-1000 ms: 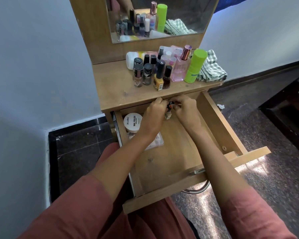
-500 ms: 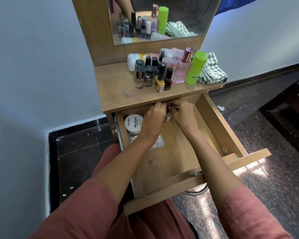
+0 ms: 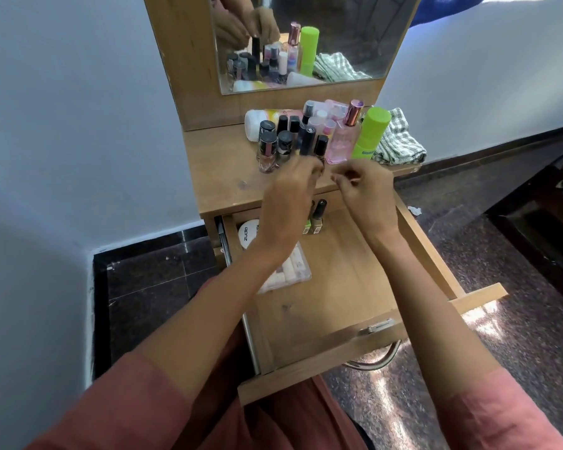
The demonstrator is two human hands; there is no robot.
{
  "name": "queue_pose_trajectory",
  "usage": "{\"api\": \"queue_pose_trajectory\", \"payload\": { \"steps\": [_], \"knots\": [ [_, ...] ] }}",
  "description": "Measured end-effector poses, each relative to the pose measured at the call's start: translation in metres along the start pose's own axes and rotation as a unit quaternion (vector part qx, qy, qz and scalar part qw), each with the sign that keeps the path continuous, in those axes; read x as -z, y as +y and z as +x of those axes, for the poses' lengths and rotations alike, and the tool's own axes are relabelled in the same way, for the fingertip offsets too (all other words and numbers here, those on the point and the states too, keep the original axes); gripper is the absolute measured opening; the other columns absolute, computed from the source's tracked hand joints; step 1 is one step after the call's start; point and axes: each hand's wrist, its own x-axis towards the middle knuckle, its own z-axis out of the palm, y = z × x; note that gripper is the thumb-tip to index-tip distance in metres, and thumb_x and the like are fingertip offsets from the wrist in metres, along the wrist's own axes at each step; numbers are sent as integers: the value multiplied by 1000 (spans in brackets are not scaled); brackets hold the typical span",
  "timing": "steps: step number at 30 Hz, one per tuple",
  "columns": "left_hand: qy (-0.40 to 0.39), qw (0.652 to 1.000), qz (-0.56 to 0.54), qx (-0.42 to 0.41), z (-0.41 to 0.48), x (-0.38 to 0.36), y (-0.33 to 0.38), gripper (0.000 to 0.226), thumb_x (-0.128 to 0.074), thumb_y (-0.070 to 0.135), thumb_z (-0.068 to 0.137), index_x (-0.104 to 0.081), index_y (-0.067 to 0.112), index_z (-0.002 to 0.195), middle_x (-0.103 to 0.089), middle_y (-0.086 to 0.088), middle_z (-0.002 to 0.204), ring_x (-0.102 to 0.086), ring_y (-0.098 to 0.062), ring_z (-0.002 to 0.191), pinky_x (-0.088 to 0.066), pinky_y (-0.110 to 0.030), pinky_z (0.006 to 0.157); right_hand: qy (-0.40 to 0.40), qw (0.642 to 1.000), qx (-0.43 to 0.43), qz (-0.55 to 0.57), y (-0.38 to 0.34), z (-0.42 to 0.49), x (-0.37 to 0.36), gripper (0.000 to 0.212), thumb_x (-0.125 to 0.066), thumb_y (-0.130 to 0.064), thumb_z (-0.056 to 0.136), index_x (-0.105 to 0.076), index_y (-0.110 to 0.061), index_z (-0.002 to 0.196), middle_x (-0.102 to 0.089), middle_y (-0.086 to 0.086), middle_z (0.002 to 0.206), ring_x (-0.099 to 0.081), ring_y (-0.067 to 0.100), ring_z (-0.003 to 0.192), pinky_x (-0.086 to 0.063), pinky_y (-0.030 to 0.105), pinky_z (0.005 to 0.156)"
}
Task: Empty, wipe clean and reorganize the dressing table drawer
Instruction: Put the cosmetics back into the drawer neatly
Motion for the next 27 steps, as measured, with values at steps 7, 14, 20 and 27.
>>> {"api": "queue_pose_trajectory", "payload": {
  "steps": [7,14,20,27],
  "knots": [
    [-3,999,24,22,44,13,7,31,-52,-5,84,-60,1,114,-58,-15,118,-55,-26,109,-44,-30,92,-2,999,49,11,-21,26,-9,31,-59,6,77,-65,-3,107,-62,17,104,-61,24,86,-49,31,82],
    [-63,993,95,7,56,9,2,21,-52,0,86,-63,2,104,-60,-15,109,-52,-29,105,-44,-37,83,12,999,29,-14,-24,31,-13,18,-57,4,79,-62,-2,95,-58,15,100,-59,26,88,-49,35,78],
    [-77,993,86,26,57,13,9,20,-54,3,85,-63,3,103,-62,-16,106,-56,-28,100,-43,-37,81,15,999,18,24,-24,30,-11,11,-57,5,75,-60,3,86,-65,15,85,-60,29,81,-48,43,74],
    [-81,996,20,41,46,21,24,20,-59,4,83,-68,7,101,-66,-12,101,-61,-24,90,-46,-30,78,2,999,34,19,-16,22,5,23,-62,3,76,-69,-1,98,-71,14,93,-59,15,79,-37,0,67]
  ]
}}
